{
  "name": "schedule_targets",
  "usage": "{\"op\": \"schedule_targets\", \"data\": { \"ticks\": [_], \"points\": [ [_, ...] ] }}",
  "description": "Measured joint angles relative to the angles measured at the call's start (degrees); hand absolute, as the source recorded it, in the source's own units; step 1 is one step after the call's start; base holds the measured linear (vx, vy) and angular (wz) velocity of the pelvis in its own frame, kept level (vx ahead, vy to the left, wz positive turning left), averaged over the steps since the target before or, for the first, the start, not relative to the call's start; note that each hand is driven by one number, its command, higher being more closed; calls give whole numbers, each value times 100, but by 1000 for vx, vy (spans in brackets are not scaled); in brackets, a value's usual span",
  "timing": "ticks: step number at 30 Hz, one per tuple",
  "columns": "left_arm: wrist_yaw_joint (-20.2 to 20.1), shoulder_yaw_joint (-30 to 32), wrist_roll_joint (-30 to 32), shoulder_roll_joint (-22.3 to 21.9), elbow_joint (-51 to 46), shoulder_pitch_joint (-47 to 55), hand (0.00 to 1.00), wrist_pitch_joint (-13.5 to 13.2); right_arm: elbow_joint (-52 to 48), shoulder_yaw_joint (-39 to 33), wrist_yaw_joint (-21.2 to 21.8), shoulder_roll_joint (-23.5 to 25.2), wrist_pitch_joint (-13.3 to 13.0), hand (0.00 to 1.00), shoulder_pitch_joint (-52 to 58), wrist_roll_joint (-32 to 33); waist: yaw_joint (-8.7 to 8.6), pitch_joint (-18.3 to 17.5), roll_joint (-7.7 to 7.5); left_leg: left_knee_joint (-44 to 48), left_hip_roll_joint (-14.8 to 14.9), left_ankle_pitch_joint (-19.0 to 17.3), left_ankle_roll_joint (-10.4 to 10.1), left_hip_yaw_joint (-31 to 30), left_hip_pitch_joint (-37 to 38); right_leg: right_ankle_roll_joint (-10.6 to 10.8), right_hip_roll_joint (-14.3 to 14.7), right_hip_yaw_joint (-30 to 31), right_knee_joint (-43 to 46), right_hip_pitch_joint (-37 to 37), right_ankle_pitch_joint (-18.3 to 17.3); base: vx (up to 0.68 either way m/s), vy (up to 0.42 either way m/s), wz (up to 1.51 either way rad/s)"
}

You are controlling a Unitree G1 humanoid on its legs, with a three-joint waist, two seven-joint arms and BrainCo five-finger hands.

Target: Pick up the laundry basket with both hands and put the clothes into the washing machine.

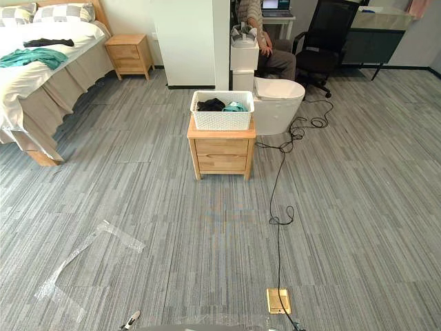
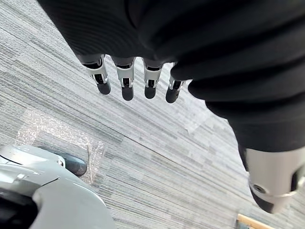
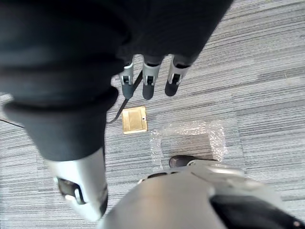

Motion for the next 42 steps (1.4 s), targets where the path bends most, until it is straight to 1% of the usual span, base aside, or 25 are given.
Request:
{"op": "schedule_targets", "data": {
  "ticks": [1,2,3,4,8,14,18,29,39,40,41,42],
  "points": [
    [-6,0,-2,-5,-4,-31,0,-4,1,0,2,2,0,0,-42,0,-2,83,-45,-23,0,-2,-2,14,68,52,2,-4,-50,79,21,46,1,-6],
    [-8,1,-6,-2,-2,-56,0,-4,-3,-1,1,8,-3,0,-98,1,-1,95,-27,-32,0,-3,-5,40,116,103,3,-2,-88,132,31,65,4,-8],
    [-8,1,-6,-1,-3,-78,0,-4,-3,-1,1,17,-4,0,-126,1,-2,128,-39,-38,0,-5,-8,54,148,114,1,-1,-97,162,34,21,7,-10],
    [-9,0,-6,-2,-7,-121,0,-6,-9,-1,1,42,-10,0,-164,1,4,139,-40,-76,0,-6,-9,81,166,174,0,0,-121,164,45,16,6,-7],
    [-11,0,-8,3,-7,-129,0,-9,-9,-3,1,59,-8,0,-229,0,-1,156,-46,-110,-20,-6,-9,102,169,237,-21,-2,-163,164,67,-2,7,-3],
    [-16,-2,-75,0,-7,-126,0,-9,-9,-2,0,59,-8,0,-231,0,2,159,-47,-110,-54,-6,-8,105,186,237,-59,-3,-159,175,67,-28,4,0],
    [-17,-7,-233,-12,-5,-111,0,-8,-9,-1,0,57,-9,0,-229,-1,2,161,-42,-112,-55,-4,-6,109,201,231,-61,-7,-154,182,69,-37,-8,0],
    [-27,-10,-231,-15,0,-107,0,-6,-8,6,3,56,-9,0,-227,-3,3,165,-39,-207,-82,0,-6,110,271,225,-72,-30,-200,220,73,-3,-1,0],
    [-28,-17,-238,0,-8,-115,0,-7,-3,6,92,60,11,0,-285,0,12,301,-82,-208,-115,-3,-5,95,296,225,-111,-78,-199,252,73,-5,-4,1],
    [-29,-18,-240,3,-10,-120,0,-7,-2,2,97,60,12,0,-294,1,11,328,-105,-175,-116,-16,10,96,284,236,-119,-81,-151,235,59,0,0,0],
    [-30,-34,-243,11,-25,-133,0,-8,-4,-29,104,58,12,0,-332,5,8,393,-106,77,-114,-168,150,93,163,307,-150,-99,128,121,-98,-22,2,6],
    [-35,-73,-262,40,-56,-154,0,-3,-9,-107,102,70,10,0,-354,33,8,482,-138,485,-121,-426,194,92,7,449,-241,-135,647,-75,-375,-29,17,8]
  ]
}}
